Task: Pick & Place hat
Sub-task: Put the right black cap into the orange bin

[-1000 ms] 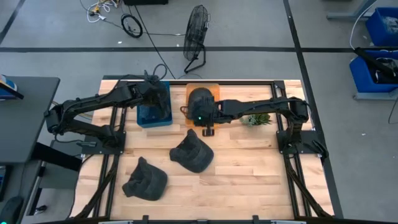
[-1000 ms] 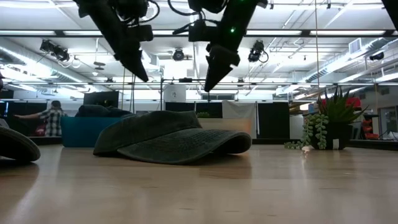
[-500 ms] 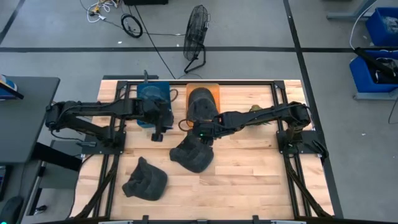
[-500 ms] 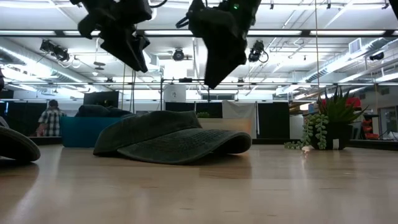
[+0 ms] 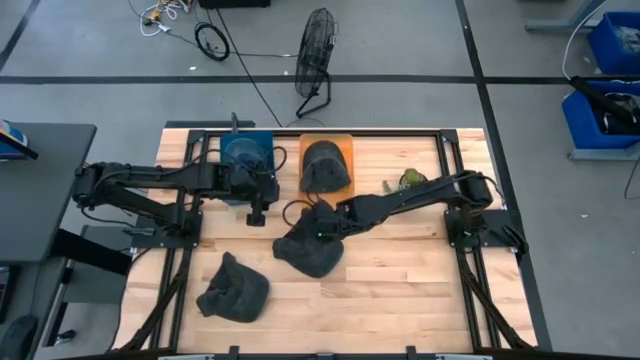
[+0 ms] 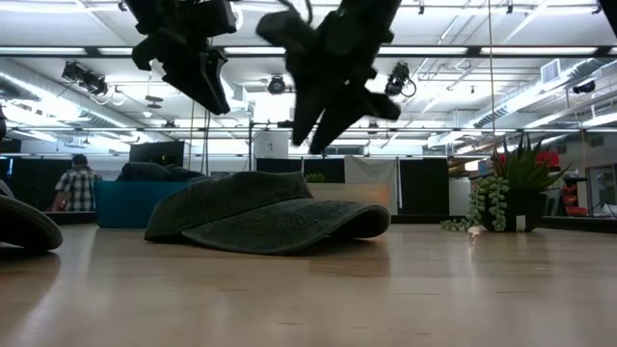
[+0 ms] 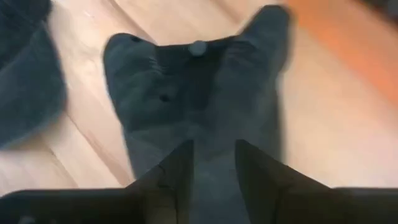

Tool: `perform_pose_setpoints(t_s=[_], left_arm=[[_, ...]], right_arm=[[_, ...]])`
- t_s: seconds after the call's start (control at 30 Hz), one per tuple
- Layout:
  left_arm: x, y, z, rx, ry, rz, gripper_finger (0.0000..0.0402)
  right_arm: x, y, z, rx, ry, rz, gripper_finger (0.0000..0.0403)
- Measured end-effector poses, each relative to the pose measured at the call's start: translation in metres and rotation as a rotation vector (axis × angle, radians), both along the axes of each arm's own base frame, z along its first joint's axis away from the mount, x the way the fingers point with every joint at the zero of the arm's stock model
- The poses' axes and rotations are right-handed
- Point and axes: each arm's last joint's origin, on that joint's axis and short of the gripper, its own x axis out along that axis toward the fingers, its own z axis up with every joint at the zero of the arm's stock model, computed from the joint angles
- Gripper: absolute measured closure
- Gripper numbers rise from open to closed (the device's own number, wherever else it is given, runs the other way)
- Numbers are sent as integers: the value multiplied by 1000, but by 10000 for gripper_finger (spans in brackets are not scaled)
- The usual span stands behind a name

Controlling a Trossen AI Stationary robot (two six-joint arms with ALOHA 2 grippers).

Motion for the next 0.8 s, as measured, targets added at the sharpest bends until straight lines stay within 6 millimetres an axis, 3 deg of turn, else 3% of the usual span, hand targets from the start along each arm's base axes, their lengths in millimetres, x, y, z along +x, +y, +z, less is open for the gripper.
perform_pose_setpoints(t_s=[0.17, 0.53, 0.8], left_arm=[[0, 0, 0, -4, 2, 5, 259], [-2, 0, -1, -5, 22, 5, 259], [-2, 0, -1, -5, 22, 5, 259]], right_arm=[[15, 6, -19, 6, -56, -48, 291], [7, 0, -25, -47, 20, -182, 291], [13, 0, -22, -36, -48, -175, 292]])
